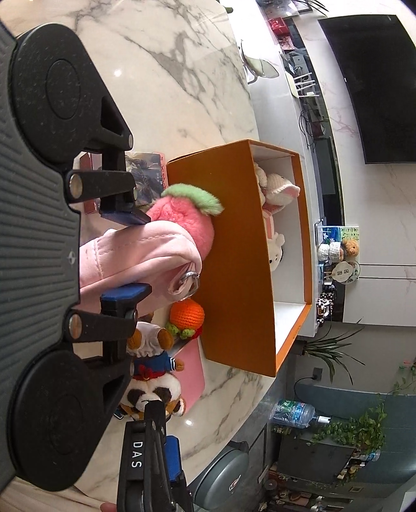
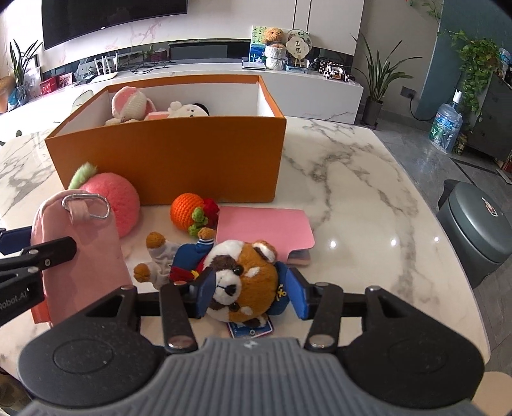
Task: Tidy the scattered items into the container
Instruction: 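Close left tool on the pink bag while right tool closes on the plush dog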
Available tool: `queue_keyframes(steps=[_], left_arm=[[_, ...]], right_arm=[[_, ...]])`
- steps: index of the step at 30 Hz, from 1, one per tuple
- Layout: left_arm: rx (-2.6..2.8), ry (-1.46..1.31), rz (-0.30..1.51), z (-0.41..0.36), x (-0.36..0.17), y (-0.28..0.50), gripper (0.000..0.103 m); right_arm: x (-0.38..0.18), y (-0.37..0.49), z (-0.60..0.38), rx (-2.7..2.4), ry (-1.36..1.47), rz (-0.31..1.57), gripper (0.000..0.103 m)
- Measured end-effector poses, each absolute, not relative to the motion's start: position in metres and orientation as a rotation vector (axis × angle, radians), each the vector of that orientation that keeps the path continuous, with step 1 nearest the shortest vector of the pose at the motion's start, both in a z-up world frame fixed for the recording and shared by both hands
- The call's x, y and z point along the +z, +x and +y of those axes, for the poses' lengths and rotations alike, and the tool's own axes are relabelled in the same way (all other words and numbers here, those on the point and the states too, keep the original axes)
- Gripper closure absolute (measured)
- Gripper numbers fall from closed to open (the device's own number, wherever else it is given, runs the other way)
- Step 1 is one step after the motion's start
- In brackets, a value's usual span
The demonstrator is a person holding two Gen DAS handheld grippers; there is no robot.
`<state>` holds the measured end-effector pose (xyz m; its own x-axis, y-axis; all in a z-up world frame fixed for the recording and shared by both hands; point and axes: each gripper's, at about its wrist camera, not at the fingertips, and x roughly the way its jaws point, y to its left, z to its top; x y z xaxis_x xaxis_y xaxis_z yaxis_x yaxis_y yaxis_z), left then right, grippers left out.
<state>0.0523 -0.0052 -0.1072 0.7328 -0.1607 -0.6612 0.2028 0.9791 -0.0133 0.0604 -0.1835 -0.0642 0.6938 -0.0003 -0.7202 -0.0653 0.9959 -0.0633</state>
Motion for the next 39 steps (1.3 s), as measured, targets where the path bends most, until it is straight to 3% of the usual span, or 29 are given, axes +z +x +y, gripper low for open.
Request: queue_keyframes(steps=[4, 8, 14, 22, 27, 31, 39], left_arm=[[-0.198, 0.007, 0.782, -0.002, -0.116, 0.058, 0.04], [-0.181, -0.049, 0.827, 0.002, -0.124, 0.067, 0.036], [-0.185, -0.094, 0.866, 0.005, -0.132, 0.073, 0.034], [-0.251, -0.1, 0.856, -0.004, -0.133, 0.073, 0.049], [-0.263, -0.091, 0.847, -0.008, -0.131, 0.07, 0.054], [-0.265, -0.086, 0.837, -0.009, -0.125, 0.066, 0.062], [-0.261, -0.065, 0.779, -0.008, -0.107, 0.051, 0.064]], right_arm=[[-0.07, 0.062, -0.187, 0.042, -0.073, 0.825, 0.047], [-0.077, 0.068, -0.195, 0.046, -0.029, 0.848, 0.037], [-0.087, 0.078, -0.201, 0.073, 0.034, 0.879, 0.034], [-0.099, 0.087, -0.204, 0.097, 0.101, 0.897, 0.033], [-0.096, 0.084, -0.197, 0.103, 0.058, 0.882, 0.044], [-0.092, 0.079, -0.196, 0.096, 0.045, 0.884, 0.047], [-0.078, 0.063, -0.197, 0.086, 0.041, 0.86, 0.047]])
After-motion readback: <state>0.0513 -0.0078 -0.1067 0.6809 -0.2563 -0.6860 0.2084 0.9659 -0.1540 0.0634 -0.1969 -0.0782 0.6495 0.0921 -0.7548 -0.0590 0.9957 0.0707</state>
